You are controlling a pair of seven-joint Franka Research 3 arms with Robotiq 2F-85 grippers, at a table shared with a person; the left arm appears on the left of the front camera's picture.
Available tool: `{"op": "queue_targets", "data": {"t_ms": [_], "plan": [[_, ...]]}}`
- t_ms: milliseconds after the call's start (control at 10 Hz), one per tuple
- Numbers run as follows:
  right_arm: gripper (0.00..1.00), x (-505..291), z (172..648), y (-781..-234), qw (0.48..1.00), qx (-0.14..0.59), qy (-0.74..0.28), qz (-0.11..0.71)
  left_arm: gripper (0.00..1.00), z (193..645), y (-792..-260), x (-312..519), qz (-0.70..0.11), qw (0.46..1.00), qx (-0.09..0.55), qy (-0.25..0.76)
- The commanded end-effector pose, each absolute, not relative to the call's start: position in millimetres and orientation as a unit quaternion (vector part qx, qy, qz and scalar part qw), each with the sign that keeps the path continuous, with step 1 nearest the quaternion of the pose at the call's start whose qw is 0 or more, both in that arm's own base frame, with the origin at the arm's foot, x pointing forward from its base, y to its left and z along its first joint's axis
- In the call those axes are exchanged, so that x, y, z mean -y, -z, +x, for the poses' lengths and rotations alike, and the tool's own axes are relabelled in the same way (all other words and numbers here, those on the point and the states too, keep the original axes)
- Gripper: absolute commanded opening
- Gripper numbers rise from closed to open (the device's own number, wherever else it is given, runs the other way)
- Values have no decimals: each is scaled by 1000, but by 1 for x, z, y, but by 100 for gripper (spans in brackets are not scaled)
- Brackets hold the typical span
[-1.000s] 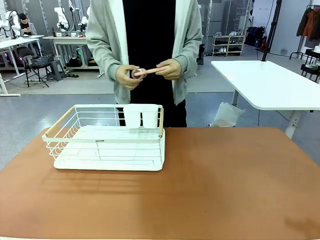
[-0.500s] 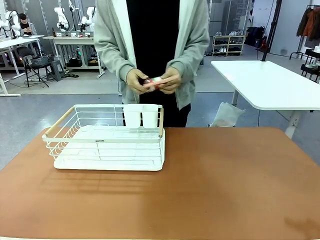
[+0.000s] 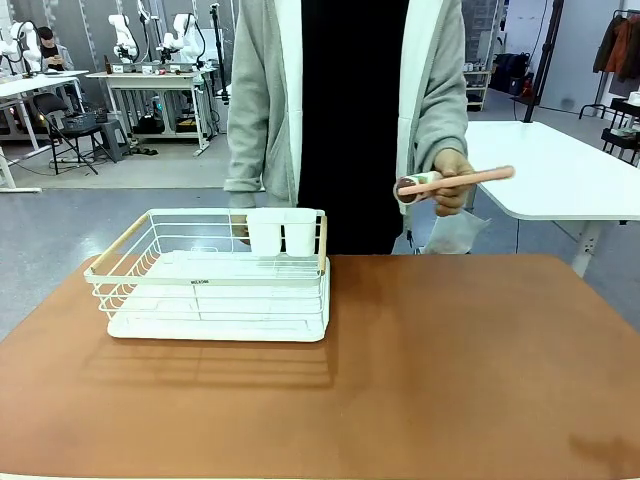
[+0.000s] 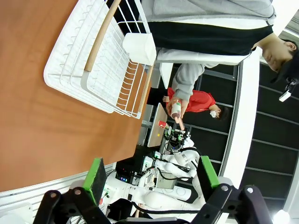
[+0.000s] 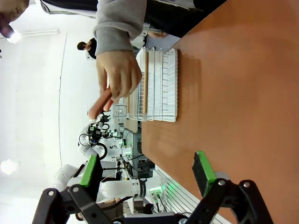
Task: Clean the table.
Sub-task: Pick up the Lint Roller when the human hands it over.
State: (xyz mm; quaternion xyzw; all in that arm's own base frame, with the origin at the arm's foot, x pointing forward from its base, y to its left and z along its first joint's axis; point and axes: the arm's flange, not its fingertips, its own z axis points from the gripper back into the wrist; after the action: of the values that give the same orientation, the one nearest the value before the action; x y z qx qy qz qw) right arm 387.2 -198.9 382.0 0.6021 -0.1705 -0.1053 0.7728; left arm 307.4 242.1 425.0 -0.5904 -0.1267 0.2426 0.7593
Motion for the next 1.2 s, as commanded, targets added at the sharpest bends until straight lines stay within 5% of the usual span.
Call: {"op": "queue_targets", "data": {"t_ms": [0,1100], "plan": [[100,198,387,-384,770,171,105,606,100,306,-428,-244,-596,755,133,-238],[100,198,387,-384,770,171,105,606,100,306,-428,-244,-596,755,133,-238]]}}
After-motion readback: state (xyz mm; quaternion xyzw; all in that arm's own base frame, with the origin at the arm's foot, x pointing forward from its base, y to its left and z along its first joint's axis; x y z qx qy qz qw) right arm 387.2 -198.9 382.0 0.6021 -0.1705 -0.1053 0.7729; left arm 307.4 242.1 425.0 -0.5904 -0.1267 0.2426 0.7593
